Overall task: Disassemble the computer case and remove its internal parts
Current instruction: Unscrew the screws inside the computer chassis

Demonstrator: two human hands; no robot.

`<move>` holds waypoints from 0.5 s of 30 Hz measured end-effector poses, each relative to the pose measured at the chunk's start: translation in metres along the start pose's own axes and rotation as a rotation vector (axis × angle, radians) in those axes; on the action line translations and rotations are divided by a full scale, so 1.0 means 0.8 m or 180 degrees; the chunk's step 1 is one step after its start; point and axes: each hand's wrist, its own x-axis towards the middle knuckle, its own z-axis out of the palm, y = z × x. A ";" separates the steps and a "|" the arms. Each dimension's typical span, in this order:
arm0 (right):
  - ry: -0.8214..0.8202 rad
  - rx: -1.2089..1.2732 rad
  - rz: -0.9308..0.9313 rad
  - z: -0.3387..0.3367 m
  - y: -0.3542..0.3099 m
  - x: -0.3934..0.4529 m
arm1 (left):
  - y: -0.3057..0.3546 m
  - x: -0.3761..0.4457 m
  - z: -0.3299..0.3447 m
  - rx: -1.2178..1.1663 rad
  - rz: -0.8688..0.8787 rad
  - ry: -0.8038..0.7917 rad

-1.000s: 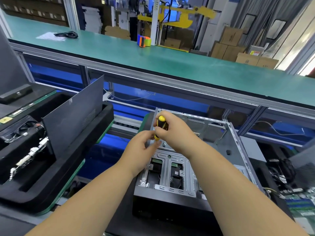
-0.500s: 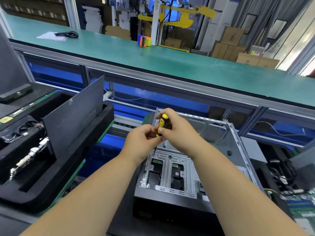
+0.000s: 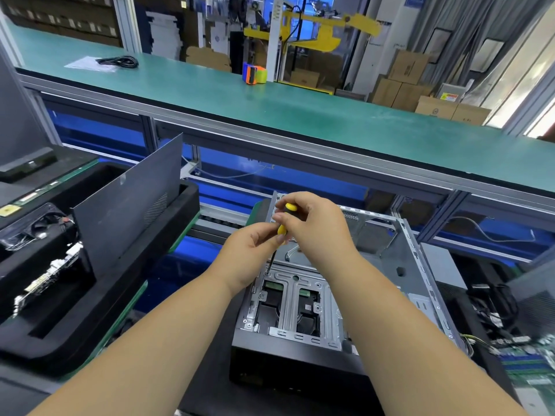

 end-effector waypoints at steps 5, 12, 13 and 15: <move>-0.0379 -0.0034 -0.0062 -0.008 -0.004 0.003 | -0.003 0.003 -0.005 -0.0003 0.0000 0.0146; -0.0204 0.0123 0.0132 0.000 -0.007 -0.009 | -0.008 0.004 0.000 0.0076 0.0099 0.0290; -0.0020 0.0279 0.0209 0.003 -0.006 -0.010 | -0.008 0.003 0.000 0.0111 0.0126 0.0282; 0.0383 0.0525 0.0381 0.008 -0.003 -0.014 | -0.008 0.002 0.000 0.0091 0.0160 0.0281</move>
